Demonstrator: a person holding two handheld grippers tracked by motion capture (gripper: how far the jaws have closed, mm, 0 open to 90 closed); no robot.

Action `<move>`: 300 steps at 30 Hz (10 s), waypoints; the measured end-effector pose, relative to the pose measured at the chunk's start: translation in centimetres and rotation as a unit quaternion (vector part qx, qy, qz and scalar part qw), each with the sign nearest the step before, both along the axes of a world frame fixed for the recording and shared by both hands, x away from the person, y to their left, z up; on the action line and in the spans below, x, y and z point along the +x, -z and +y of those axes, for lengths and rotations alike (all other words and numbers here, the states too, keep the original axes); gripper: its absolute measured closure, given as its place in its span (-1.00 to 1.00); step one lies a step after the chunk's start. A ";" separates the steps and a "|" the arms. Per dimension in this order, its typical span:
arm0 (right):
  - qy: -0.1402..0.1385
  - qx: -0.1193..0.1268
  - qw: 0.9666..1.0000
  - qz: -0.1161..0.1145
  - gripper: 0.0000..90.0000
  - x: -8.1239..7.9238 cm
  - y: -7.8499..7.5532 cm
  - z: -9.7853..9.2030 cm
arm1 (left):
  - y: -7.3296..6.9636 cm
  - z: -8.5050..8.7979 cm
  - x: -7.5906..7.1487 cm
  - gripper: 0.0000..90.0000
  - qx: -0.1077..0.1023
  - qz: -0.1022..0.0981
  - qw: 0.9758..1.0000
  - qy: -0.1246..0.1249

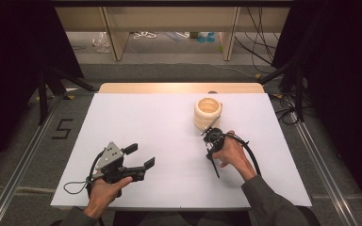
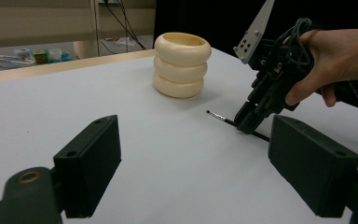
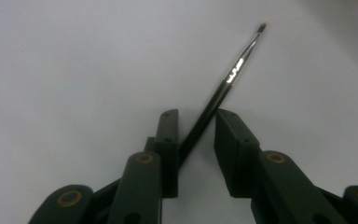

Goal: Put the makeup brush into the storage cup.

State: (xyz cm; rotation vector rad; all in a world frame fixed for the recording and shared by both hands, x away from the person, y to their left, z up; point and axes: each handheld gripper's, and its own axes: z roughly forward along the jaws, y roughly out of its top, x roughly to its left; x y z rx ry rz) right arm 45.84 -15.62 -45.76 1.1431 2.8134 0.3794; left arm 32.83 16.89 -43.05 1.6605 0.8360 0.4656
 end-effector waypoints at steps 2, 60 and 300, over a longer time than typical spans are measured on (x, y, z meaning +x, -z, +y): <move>0.004 0.002 1.000 0.001 0.64 0.0 0.0 0.0 | 0.0 0.0 0.0 -0.63 -0.003 0.002 1.000 -0.002; -0.041 0.028 0.998 -0.033 0.90 0.6 -2.7 -0.6 | -0.1 0.0 0.0 -0.62 -0.003 -0.002 1.000 -0.002; 0.077 0.309 0.896 -0.311 -0.62 2.5 -7.5 -3.9 | 0.0 0.1 0.0 -0.62 -0.001 -0.001 1.000 -0.006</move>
